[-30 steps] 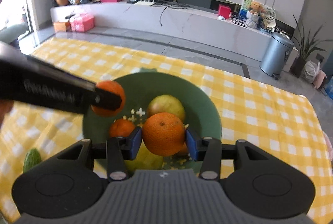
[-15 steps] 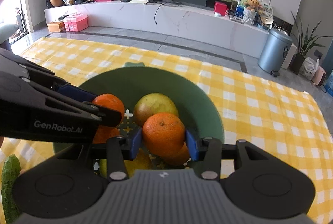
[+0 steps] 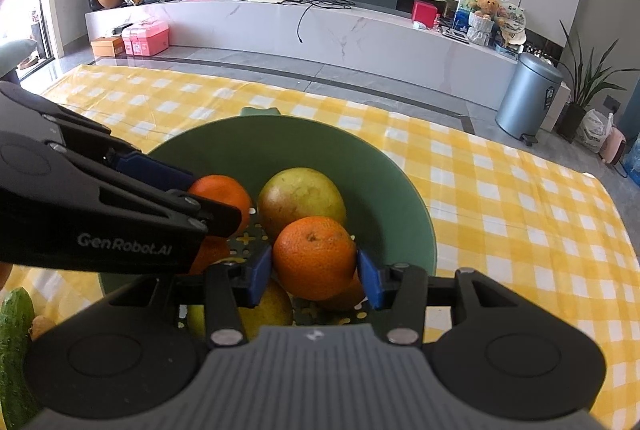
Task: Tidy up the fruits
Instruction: 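Carry both oranges over the green colander and open both grippers, then move both grippers back toward the brown kiwis beside the cucumber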
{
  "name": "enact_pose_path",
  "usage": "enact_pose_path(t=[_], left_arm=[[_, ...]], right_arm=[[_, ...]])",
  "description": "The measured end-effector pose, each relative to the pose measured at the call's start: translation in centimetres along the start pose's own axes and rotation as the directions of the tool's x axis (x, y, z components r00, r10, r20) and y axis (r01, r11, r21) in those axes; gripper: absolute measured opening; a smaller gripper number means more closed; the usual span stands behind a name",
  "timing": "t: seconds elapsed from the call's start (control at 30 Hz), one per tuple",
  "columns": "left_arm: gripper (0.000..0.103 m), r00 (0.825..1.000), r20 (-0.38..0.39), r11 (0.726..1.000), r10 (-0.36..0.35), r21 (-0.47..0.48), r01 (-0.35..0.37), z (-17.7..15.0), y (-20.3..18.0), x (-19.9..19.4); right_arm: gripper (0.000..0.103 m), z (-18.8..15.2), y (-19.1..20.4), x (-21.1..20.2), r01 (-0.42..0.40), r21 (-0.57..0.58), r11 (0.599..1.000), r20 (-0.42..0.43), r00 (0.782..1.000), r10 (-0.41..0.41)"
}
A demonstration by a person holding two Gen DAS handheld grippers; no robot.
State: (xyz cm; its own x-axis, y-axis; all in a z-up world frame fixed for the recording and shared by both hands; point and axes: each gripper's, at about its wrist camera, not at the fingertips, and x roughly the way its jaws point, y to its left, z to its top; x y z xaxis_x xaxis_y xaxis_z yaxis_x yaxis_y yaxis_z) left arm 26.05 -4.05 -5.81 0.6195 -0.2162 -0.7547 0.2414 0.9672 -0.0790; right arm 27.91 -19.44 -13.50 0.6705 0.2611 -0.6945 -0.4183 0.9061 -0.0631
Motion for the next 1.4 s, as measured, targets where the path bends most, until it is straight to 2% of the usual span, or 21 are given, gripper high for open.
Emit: enact_pose_path(t=[0.1,0.13,0.37,0.63,0.73,0.9,1.17,1.33,1.4], left_arm=[[0.063,0.999,0.045,1.000,-0.002,-0.008,0.002,0.0,0.0,-1.0],[0.063,0.998,0.059,1.000,0.002,-0.009,-0.001,-0.1,0.0,-1.4],[0.063,0.995,0.087,0.999,0.046,-0.005,-0.046,-0.8,-0.2,-4.4],[0.063,0.997,0.069,0.999,0.036,-0.014,-0.035,-1.2,0.0,-7.6],[0.063,0.998,0.057,0.999,0.038,0.010,-0.038,-1.5,-0.2,-8.6],[0.063,0.997,0.045,0.997,0.058,0.042,-0.060,-2.4,-0.5,-9.9],[0.062,0.999,-0.008,0.994,0.047,0.097,-0.046,-4.1,-1.5,-12.8],[0.061,0.996,-0.093,1.000,0.003,0.028,-0.001,-5.6,0.2,-14.0],[0.059,0.992,-0.129,1.000,-0.014,0.000,0.014,-6.1,0.9,-14.3]], right_arm=[[0.060,0.1,0.5,-0.9,0.025,-0.023,0.999,0.045,0.999,-0.024],[0.061,0.2,0.6,-1.2,0.034,-0.029,0.999,0.057,0.998,-0.032],[0.061,-0.1,1.1,-2.8,0.062,-0.006,0.998,0.104,0.993,-0.061],[0.062,-0.6,2.1,-6.0,0.066,0.018,0.998,0.127,0.990,-0.067],[0.062,-1.0,2.4,-7.1,0.055,0.048,0.997,0.107,0.992,-0.060],[0.063,-1.1,2.5,-8.8,-0.006,0.149,0.989,0.007,1.000,0.005],[0.063,-1.8,4.4,-10.8,-0.055,0.166,0.985,-0.116,0.990,0.075],[0.062,-2.1,6.6,-11.9,-0.090,0.134,0.987,-0.153,0.982,0.111],[0.054,-2.3,7.5,-12.1,-0.108,0.124,0.986,-0.176,0.976,0.129]])
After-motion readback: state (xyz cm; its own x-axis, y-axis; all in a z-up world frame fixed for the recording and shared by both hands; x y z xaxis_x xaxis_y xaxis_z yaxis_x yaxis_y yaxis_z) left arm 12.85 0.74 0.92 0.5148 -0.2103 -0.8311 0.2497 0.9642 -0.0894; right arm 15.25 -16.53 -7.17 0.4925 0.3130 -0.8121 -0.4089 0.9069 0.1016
